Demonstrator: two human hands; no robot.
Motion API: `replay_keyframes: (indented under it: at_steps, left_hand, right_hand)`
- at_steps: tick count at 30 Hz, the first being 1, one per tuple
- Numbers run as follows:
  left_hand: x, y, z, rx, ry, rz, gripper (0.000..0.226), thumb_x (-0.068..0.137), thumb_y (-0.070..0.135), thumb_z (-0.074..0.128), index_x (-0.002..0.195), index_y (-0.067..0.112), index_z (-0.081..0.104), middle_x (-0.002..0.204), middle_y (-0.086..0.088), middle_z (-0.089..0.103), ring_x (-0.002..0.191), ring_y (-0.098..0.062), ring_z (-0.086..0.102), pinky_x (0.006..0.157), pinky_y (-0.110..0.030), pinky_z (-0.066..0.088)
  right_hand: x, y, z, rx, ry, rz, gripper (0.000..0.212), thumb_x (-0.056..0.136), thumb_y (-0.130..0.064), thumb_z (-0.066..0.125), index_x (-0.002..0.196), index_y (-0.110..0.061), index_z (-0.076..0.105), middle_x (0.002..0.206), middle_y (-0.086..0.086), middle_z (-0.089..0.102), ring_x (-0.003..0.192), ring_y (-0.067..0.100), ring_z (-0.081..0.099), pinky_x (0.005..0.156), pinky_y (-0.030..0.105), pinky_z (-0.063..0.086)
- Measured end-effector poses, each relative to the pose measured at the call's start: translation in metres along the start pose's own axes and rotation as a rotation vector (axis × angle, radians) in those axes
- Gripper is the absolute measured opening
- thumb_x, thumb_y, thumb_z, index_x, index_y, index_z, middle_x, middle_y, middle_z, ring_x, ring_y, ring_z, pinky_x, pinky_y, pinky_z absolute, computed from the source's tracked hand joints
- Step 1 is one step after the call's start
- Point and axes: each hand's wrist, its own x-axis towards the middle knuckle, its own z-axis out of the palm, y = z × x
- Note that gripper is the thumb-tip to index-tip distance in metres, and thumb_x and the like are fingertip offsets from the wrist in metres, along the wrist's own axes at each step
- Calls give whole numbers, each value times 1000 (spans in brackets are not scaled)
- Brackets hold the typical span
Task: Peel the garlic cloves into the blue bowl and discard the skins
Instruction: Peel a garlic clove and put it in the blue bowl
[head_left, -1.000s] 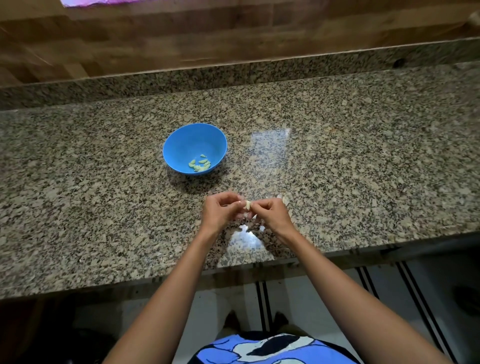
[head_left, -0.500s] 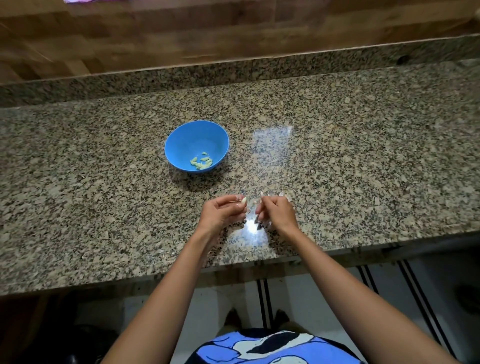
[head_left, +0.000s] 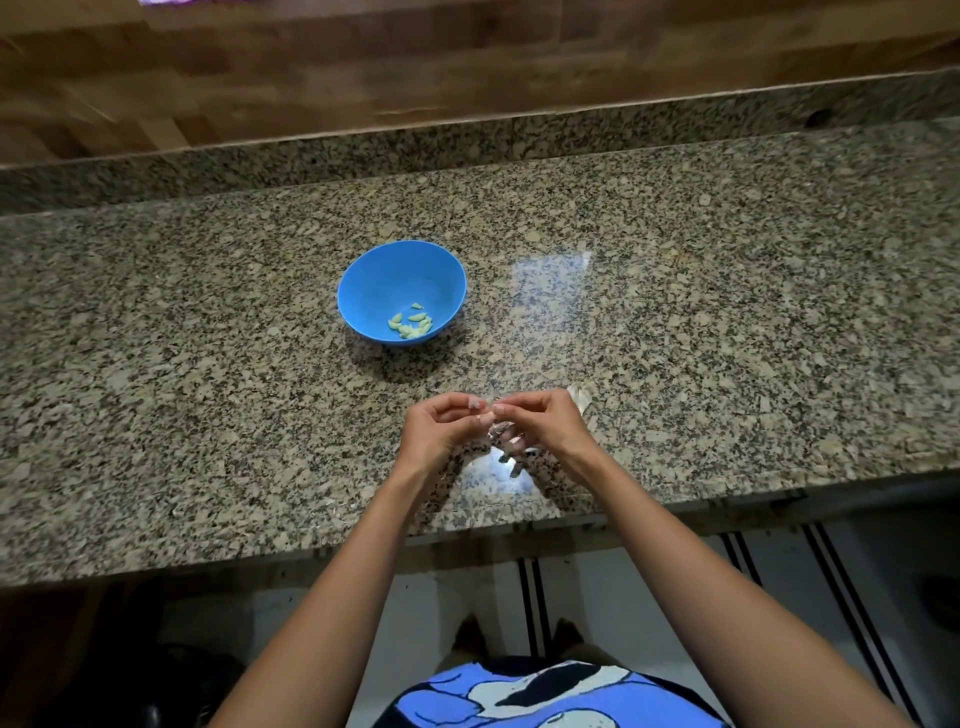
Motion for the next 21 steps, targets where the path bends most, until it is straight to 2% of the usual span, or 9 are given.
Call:
replay_keyframes:
  at_steps: [4, 9, 12, 14, 17, 21]
  left_hand:
    - [2, 3, -6, -81, -17, -45, 25, 66, 1, 76, 89, 0, 68, 86, -12, 72, 76, -21, 69, 70, -27, 57]
    - [2, 5, -7, -105, -42, -53, 30, 61, 4, 75, 90, -3, 67, 82, -12, 72, 72, -19, 69, 66, -23, 57]
    - [2, 5, -8, -105, -48, -63, 30, 62, 3, 75, 91, -4, 67, 84, -14, 71, 75, -21, 69, 70, -26, 58]
    - [2, 5, -9, -111, -52, -70, 29, 62, 2, 74, 90, -4, 67, 84, -14, 72, 77, -22, 69, 72, -27, 59]
    - [0, 5, -8, -117, -53, -72, 29, 61, 2, 74, 89, -4, 67, 83, -13, 72, 75, -21, 70, 68, -25, 58]
    - [0, 5, -7, -176, -43, -83, 25, 63, 1, 73, 87, -3, 67, 82, -13, 72, 73, -20, 69, 64, -22, 57]
  right_hand:
    - [-2, -6, -5, -6, -62, -49, 16, 85, -5, 63, 99, 1, 68, 81, 13, 70, 54, 14, 63, 47, 22, 54]
    - [-4, -6, -4, -129, -61, -208, 12, 81, -7, 68, 93, -8, 71, 81, 13, 71, 57, 18, 65, 45, 22, 51]
    - [-4, -5, -4, -191, -61, -244, 9, 80, -8, 69, 88, -14, 72, 79, 4, 72, 58, 17, 66, 47, 22, 51]
    - [-4, -4, -3, -159, -58, -223, 10, 82, -4, 67, 89, -8, 72, 72, -2, 71, 56, 12, 65, 45, 20, 50]
    - [-4, -4, -4, -106, -62, -184, 15, 83, 2, 62, 97, 5, 68, 64, -3, 70, 53, 9, 64, 44, 17, 49]
    - [-5, -5, -4, -2, -65, -153, 13, 82, 0, 64, 95, 3, 69, 75, 7, 72, 63, 17, 68, 51, 23, 55]
